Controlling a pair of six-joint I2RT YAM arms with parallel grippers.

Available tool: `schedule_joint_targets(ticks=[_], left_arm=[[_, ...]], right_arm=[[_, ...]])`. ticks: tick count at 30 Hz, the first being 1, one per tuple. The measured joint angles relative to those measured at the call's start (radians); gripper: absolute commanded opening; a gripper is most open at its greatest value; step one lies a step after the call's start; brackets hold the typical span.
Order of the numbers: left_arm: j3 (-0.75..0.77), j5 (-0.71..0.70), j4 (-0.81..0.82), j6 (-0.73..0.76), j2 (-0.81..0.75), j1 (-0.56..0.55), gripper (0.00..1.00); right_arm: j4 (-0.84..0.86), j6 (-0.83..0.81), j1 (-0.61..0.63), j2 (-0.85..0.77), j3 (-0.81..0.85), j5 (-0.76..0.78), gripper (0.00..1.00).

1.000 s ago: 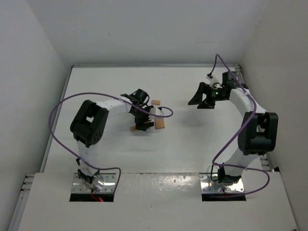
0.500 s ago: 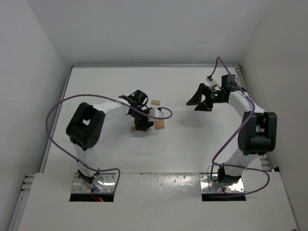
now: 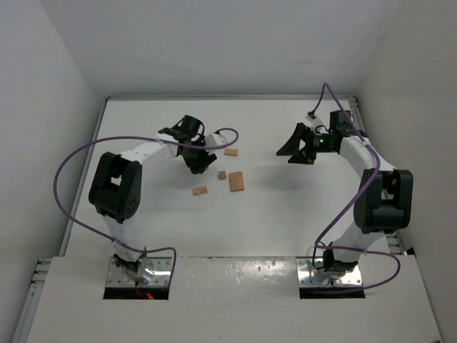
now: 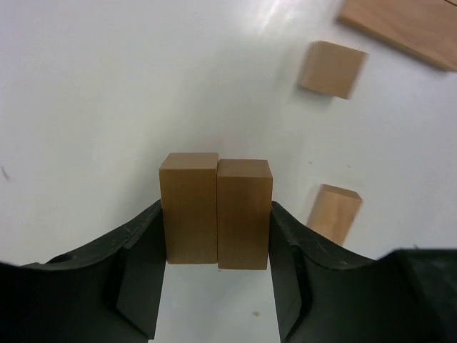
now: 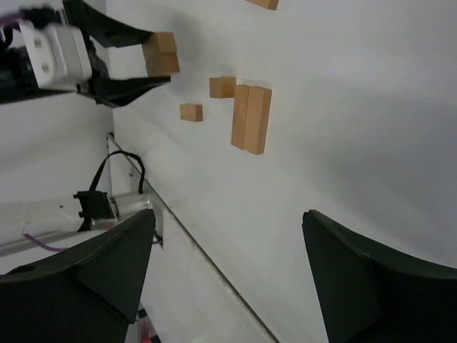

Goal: Build the wood block tower

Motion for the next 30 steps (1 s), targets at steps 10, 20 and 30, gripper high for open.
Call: schedule_joint_targets(ticks=[10,20,30], left_arm=[[0.007,0.004,0.033,-0.290,-0.002,0.040,0.00],[-0.248,0.131,0.225,-0.387,-0.359,0.008,0.00],[-0.379,-0.072,0.448,-0.651,-0.578,-0.116,0.00]], right_arm=[[-0.023,-0.026,0.005,-0.009,0.000,0.020,0.84],[-0.025,-0.078,0.033,-0.055,-0.041,0.032,0.81],[0.064,0.043,0.175,-0.217,-0.064,0.144,0.80]])
